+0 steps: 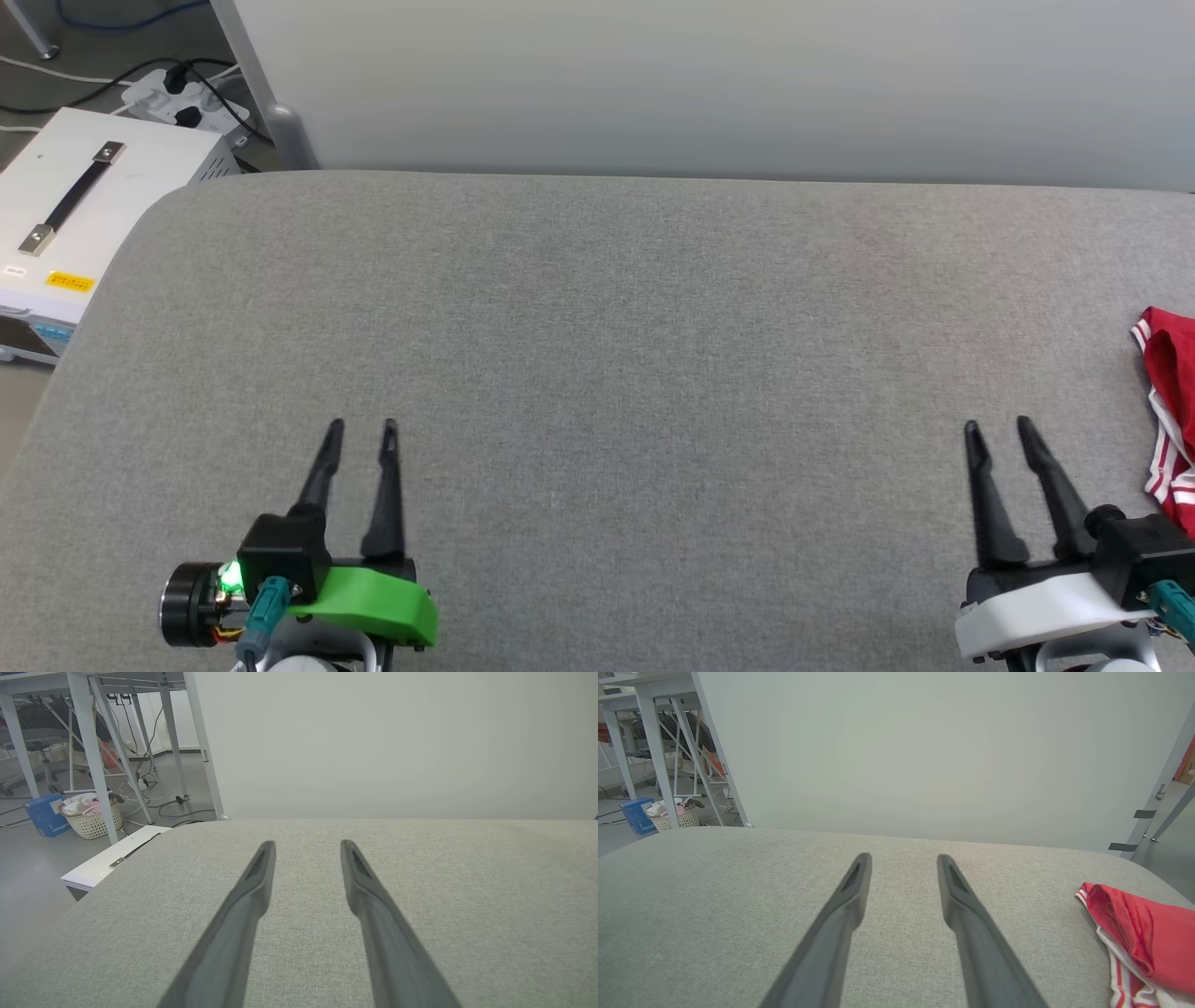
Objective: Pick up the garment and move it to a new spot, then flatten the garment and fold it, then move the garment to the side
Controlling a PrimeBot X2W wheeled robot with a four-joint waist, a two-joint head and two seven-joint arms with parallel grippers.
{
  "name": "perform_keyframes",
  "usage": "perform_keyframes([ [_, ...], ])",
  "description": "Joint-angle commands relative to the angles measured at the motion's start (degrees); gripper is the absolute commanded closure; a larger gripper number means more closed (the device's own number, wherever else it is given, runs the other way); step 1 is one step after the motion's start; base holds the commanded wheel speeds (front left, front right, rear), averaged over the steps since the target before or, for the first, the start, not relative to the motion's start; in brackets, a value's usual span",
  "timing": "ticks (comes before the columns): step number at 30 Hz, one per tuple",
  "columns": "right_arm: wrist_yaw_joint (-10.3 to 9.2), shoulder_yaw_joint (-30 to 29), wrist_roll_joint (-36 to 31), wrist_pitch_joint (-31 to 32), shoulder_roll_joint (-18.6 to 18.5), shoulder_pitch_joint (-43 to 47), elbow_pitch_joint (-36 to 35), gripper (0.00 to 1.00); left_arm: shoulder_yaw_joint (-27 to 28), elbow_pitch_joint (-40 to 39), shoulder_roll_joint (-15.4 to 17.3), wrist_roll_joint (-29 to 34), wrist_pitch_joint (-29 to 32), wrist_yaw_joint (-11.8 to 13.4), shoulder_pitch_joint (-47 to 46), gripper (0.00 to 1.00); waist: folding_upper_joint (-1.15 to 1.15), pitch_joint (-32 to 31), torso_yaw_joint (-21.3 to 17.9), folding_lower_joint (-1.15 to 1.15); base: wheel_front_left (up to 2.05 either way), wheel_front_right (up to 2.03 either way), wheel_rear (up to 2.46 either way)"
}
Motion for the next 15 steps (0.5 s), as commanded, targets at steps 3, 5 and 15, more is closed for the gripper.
perform_keyframes([
  [3, 0.0, 0.0, 0.0, 0.0, 0.0, 0.0, 0.0, 1.0, 0.0, 0.0, 0.0, 0.0, 0.0, 0.0, 0.0, 1.0, 0.0, 0.0, 0.0, 0.0, 0.0, 0.0, 0.0],
  [5, 0.0, 0.1, -0.1, 0.3, 0.0, -0.1, 0.0, 1.0, 0.0, -0.1, 0.0, 0.1, 0.3, 0.0, 0.0, 1.0, 0.0, -0.1, -0.1, 0.0, 0.0, 0.0, 0.0],
  [15, 0.0, 0.2, -0.5, 1.4, 0.1, -0.4, 0.0, 1.0, 0.2, -0.4, -0.1, 0.3, 1.4, 0.2, 0.0, 1.0, 0.0, -0.3, -0.3, 0.0, 0.0, 0.0, 0.0],
])
